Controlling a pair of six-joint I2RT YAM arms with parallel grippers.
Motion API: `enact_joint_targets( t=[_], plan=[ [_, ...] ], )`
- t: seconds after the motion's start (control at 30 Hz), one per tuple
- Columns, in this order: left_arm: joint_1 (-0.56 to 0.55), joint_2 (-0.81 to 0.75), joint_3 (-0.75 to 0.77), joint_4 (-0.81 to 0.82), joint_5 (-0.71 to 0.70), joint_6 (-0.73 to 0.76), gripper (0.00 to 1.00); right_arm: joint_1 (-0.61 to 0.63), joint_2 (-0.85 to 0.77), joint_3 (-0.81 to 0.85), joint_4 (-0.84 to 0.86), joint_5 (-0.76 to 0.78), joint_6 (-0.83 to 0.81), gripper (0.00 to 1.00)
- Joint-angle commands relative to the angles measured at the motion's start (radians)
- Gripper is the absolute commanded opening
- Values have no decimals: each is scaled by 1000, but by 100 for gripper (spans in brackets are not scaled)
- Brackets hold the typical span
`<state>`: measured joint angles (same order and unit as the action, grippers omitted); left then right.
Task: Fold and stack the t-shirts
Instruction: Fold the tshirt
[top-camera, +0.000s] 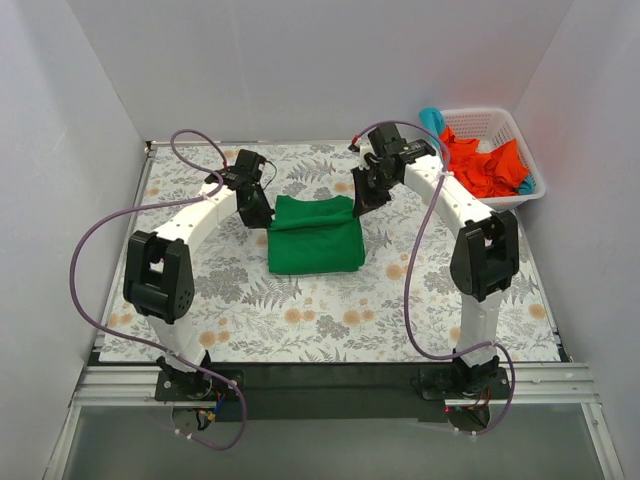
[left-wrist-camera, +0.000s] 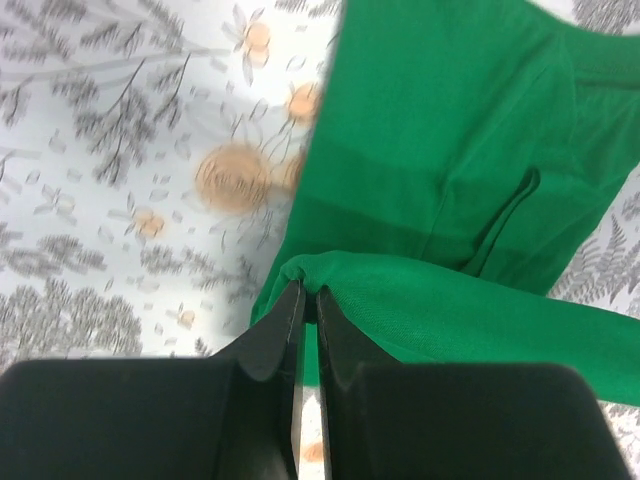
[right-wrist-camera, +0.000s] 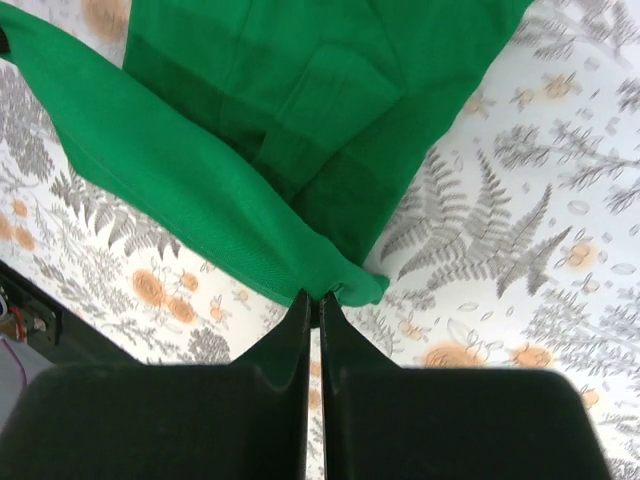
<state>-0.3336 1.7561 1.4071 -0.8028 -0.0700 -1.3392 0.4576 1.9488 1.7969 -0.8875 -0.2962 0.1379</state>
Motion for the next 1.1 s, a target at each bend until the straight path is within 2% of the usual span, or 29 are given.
enact_joint_targets(
  t=[0.0, 0.3, 0.47, 0.6, 0.63, 0.67, 0.73, 0.77, 0.8, 0.87, 0.9, 0.93, 1.07],
  plan=[
    [22, 46, 72, 69, -7, 51, 0, -43, 56, 113, -8, -24, -21, 1],
    [77, 226, 208, 197, 36, 86, 0, -115, 293, 332, -2, -103, -9, 1],
    [97, 330, 234, 241, 49, 88, 0, -132, 397, 374, 38, -132, 2, 1],
    [105, 336, 195, 307, 50, 83, 0, -137, 429, 354, 93, -153, 6, 5],
    [105, 335, 181, 321, 50, 86, 4, -135, 429, 349, 105, -155, 8, 10],
    [107, 332, 178, 332, 50, 89, 18, -135, 427, 337, 125, -147, 14, 13],
    [107, 326, 176, 350, 49, 95, 34, -135, 415, 334, 137, -141, 16, 19],
    [107, 309, 173, 355, 50, 94, 44, -135, 406, 332, 148, -133, 17, 20],
    [105, 292, 167, 373, 53, 91, 58, -135, 380, 328, 154, -126, 17, 22],
    [105, 226, 130, 402, 62, 86, 69, -135, 343, 311, 168, -109, 16, 28],
    [105, 201, 118, 419, 65, 86, 77, -135, 297, 274, 189, -100, 15, 30],
    [105, 178, 109, 422, 68, 81, 81, -134, 271, 251, 202, -90, 12, 36],
    [94, 42, 26, 450, 105, 81, 82, -131, 139, 55, 327, -103, 26, 40]
  ],
)
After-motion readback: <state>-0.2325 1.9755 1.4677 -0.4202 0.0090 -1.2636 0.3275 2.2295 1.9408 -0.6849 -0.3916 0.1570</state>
